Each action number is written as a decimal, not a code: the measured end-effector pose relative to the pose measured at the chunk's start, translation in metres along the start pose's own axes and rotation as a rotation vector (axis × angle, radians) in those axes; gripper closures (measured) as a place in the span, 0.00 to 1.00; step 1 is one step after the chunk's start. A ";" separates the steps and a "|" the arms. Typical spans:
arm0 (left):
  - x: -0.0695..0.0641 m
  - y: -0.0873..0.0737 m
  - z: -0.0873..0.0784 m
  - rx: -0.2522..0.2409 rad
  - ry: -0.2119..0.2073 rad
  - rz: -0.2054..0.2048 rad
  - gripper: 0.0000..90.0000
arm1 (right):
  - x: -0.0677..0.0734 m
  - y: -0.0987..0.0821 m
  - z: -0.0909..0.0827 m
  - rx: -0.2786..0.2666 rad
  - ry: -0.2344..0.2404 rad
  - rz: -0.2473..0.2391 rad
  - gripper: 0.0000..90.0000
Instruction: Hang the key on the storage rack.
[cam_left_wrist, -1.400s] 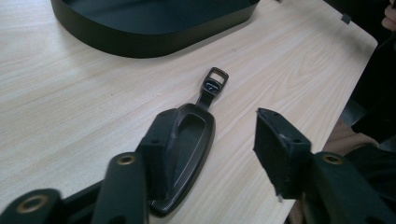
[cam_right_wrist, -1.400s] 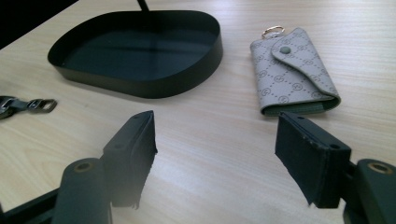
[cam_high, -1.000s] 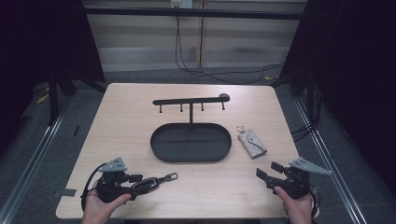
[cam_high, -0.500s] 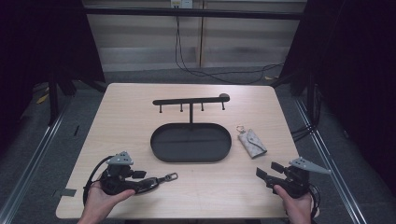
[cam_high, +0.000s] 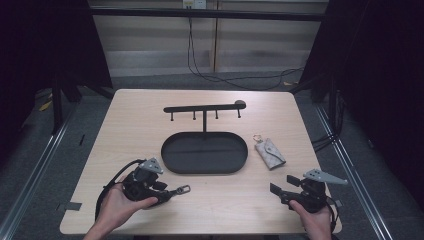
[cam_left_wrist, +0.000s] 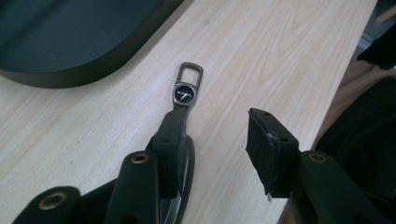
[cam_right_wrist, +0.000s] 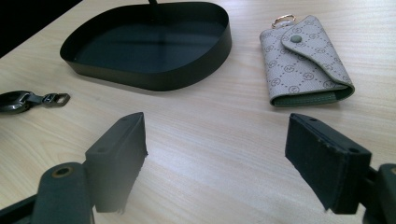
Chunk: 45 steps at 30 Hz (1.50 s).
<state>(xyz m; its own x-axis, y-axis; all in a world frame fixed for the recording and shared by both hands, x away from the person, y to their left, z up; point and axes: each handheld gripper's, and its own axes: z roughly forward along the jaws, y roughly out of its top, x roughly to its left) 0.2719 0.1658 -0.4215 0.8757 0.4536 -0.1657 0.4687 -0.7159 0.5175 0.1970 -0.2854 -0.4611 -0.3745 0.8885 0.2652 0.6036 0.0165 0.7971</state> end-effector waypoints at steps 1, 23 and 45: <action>0.000 0.000 0.000 0.000 0.000 0.000 0.64 | 0.000 0.000 0.000 0.000 0.000 0.000 0.23; 0.002 0.040 0.013 0.126 0.037 0.072 0.66 | 0.000 -0.001 0.000 0.003 -0.003 -0.005 0.22; 0.007 0.058 0.050 0.328 0.022 0.095 0.62 | 0.001 -0.001 0.001 0.012 -0.008 -0.009 0.23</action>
<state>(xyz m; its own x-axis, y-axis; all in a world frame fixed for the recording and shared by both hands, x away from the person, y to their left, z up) 0.3107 0.1008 -0.4348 0.9162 0.3854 -0.1098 0.4007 -0.8865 0.2314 0.1970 -0.2838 -0.4624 -0.3744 0.8919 0.2538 0.6090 0.0301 0.7926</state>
